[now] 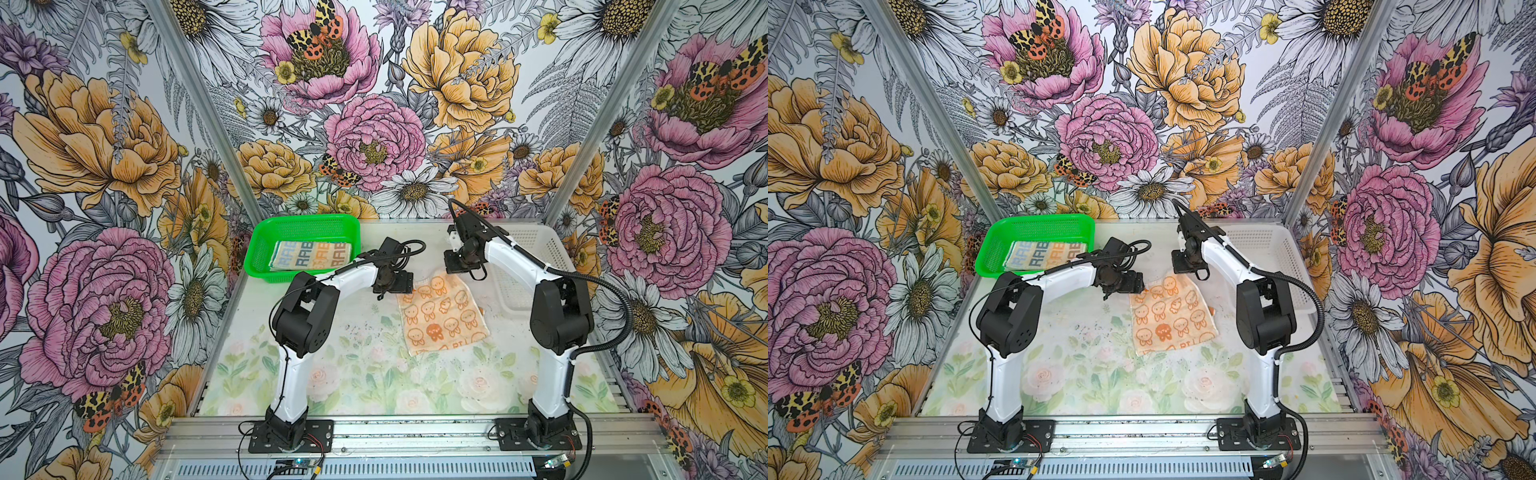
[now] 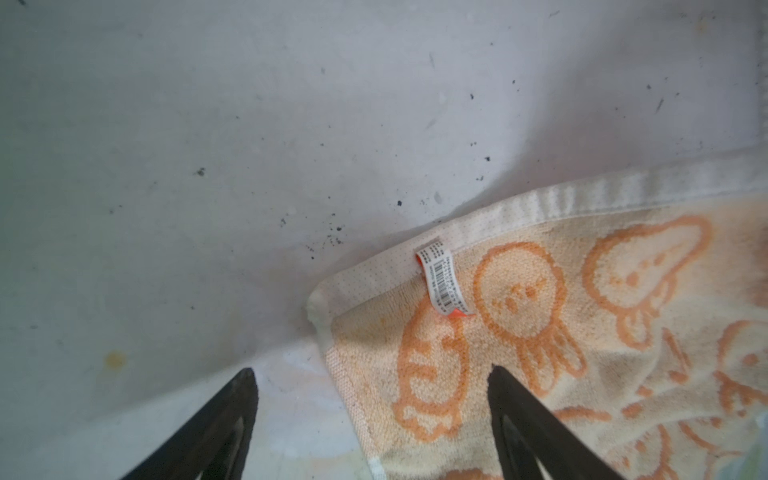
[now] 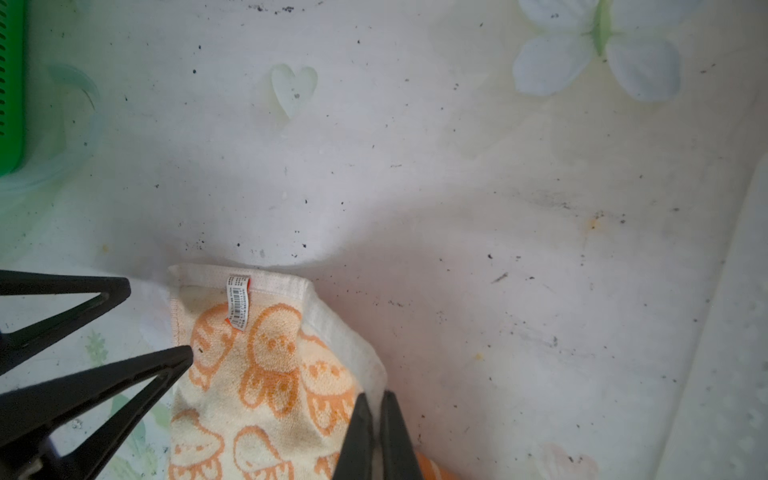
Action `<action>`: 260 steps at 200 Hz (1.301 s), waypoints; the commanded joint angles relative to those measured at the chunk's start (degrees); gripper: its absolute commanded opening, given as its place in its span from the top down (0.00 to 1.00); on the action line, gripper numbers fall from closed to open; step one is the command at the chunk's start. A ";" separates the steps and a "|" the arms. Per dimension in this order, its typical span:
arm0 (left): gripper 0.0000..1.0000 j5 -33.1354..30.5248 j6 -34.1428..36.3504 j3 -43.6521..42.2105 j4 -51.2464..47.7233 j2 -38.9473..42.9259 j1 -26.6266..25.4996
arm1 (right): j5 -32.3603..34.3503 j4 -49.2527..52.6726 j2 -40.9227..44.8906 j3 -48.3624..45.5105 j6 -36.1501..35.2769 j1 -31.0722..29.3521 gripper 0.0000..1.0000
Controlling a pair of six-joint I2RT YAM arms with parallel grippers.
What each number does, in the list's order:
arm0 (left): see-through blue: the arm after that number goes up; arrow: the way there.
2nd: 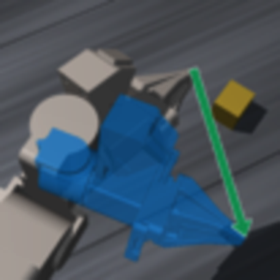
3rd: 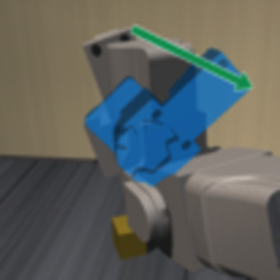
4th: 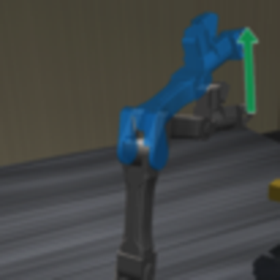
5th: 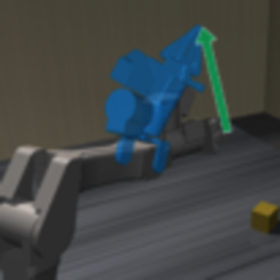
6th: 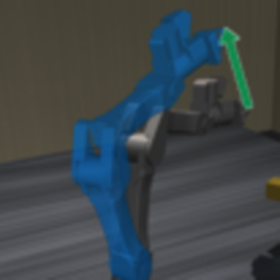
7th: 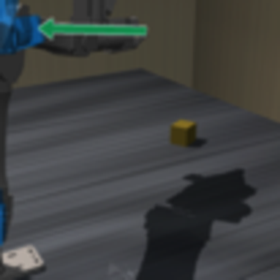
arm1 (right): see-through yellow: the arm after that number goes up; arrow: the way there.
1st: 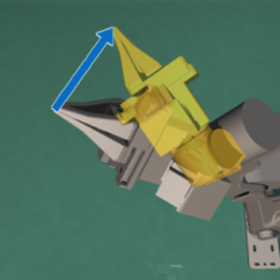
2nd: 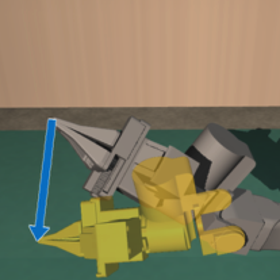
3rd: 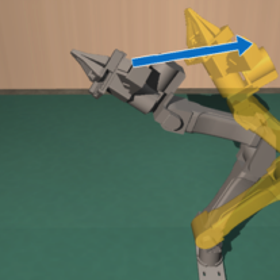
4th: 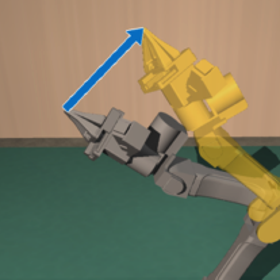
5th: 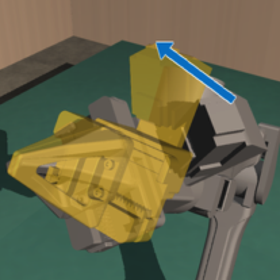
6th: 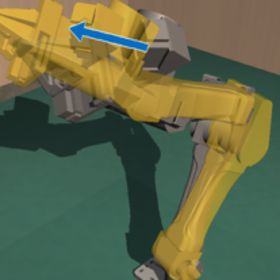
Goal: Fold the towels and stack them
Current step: 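Pinch the two far corners of the bunny towel with both grippers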
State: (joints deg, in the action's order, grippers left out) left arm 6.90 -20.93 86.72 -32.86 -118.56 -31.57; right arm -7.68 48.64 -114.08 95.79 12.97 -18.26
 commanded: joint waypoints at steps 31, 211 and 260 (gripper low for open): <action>0.24 -0.04 1.63 3.34 -0.25 -3.11 0.44 | -1.90 -0.48 2.39 -0.33 0.31 0.35 1.00; 0.68 -0.99 2.20 4.78 -0.63 -8.16 -0.16 | -2.07 -1.53 2.99 -2.09 0.89 0.43 1.00; 0.86 -1.18 2.80 5.07 -1.34 -8.44 -0.30 | -2.20 -1.80 3.49 -2.62 1.09 0.43 1.00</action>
State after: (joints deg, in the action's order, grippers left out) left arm 6.83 -18.90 92.20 -33.04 -125.14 -31.64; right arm -8.95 47.75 -113.93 93.86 13.61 -18.28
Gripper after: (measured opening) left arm 0.196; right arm 0.058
